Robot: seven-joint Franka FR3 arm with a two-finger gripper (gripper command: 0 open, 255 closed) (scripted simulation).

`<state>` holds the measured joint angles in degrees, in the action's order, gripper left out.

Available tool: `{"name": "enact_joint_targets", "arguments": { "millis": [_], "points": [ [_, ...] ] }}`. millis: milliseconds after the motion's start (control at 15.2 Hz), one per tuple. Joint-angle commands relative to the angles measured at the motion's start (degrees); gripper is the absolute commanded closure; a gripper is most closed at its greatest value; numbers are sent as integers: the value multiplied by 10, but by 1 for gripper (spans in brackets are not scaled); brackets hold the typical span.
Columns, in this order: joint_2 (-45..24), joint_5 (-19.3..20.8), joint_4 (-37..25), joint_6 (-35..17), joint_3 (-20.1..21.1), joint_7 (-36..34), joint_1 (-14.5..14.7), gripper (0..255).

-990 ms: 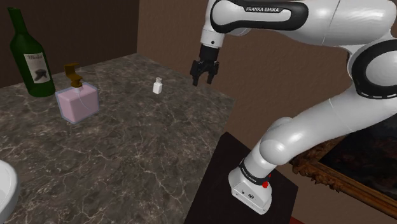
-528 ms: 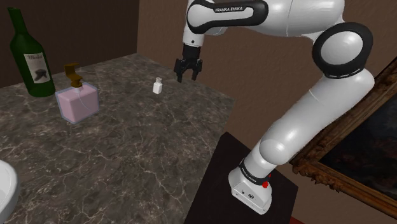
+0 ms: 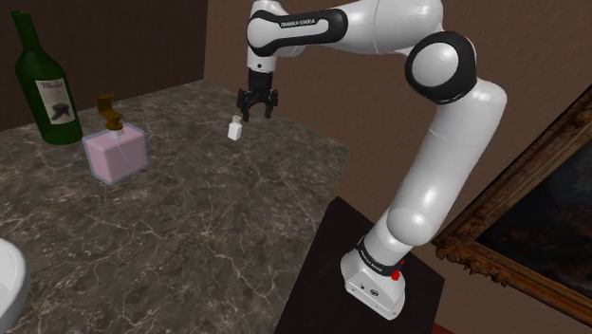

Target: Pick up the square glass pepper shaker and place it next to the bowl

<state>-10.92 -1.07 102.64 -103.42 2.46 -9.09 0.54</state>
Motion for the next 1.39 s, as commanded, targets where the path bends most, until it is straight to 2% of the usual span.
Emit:
{"name": "enact_joint_targets", "arguments": {
  "millis": [0,330,594,660,1122,1320],
  "points": [
    [-52,7,-56,5,-2,-1,0,0],
    [-180,20,-209,32,-6,-6,4,0],
    [-303,28,-378,80,-10,-8,8,0],
    [-319,29,-402,88,-10,-8,9,0],
    [-311,29,-335,29,-11,-9,7,0],
    [-311,29,-330,24,-11,-9,7,0]
  ]
}}
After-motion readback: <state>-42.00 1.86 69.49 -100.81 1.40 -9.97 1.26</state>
